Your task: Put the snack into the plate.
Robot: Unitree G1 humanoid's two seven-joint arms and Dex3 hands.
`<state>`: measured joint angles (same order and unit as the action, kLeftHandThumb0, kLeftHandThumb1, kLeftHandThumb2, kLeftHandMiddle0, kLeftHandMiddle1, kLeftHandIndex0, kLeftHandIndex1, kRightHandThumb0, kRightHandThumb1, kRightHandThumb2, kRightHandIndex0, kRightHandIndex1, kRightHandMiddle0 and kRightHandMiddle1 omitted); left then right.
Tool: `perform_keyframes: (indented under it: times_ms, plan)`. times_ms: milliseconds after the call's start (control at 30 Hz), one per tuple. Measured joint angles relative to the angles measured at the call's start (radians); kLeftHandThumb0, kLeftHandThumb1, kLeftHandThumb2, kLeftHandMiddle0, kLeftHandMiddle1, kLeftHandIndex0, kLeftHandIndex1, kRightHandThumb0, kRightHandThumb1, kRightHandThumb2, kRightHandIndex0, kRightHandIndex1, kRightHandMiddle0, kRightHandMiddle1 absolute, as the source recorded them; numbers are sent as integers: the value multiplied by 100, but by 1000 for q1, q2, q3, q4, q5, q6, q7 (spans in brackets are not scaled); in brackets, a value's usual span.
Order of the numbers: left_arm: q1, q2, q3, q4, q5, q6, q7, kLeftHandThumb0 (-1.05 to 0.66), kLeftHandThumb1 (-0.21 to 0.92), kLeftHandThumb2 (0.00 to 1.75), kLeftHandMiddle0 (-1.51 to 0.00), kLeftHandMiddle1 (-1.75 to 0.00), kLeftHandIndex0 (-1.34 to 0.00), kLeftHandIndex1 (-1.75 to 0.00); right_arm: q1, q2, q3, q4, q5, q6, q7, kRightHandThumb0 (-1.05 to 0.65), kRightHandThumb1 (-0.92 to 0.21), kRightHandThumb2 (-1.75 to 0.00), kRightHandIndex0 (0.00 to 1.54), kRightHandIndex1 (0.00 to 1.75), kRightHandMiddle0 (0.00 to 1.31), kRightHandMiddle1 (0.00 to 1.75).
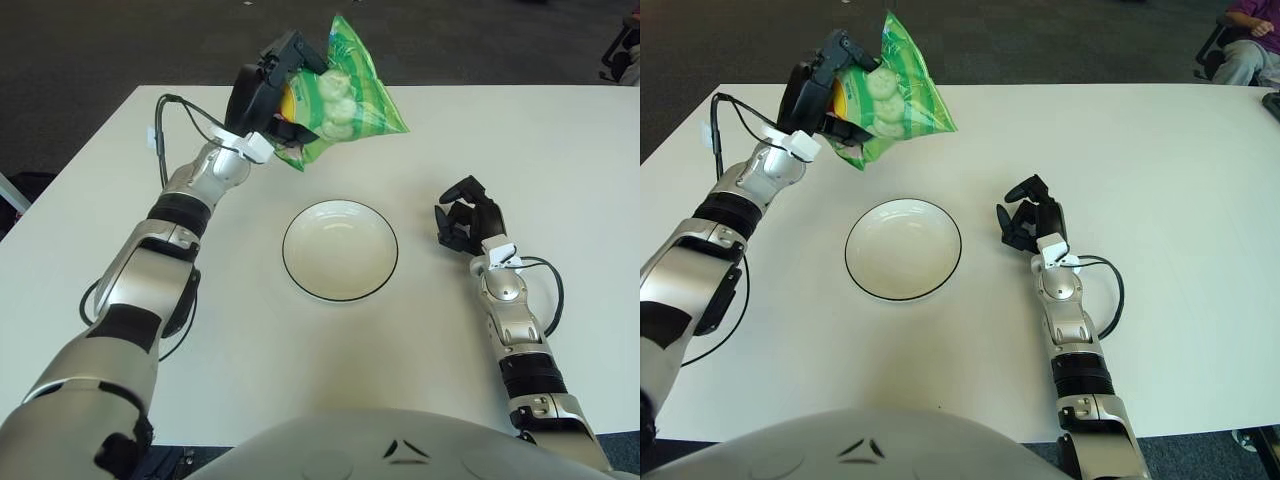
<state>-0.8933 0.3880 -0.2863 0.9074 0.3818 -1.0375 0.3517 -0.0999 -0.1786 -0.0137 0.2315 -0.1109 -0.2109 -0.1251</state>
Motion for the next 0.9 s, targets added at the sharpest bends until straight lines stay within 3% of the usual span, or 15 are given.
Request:
perform_keyframes:
  times_ms: [133,333,600,700,900]
  plan:
    - [31,-17,8,-15,-105,-17,-155,44,41,119,-53,-175,-63,-175,0,0,1,0,0,0,-1,-40,-60,-94,85,175,41,175]
    - [73,-24,19,-72,-177,-1,-319,43,42,118,-52,-175,-63,-175,-1,0,1,2,0,-1,-1,-40,-60,-94,85,175,41,175]
    - [129,-17,34,-218,-335,135,-581,43,42,117,-52,-175,-63,-175,-4,-2,1,11,0,-10,-1,-40,-60,-94,85,175,41,175]
    - [150,-10,36,-269,-399,202,-697,20,51,86,-76,-175,-68,-175,-5,-3,1,17,0,-15,-1,-40,-60,-94,85,175,41,175]
    - [172,1,45,-311,-460,241,-862,0,71,37,-89,-175,-72,-175,-7,-3,1,24,0,-22,-1,-40,-60,-94,85,175,41,175]
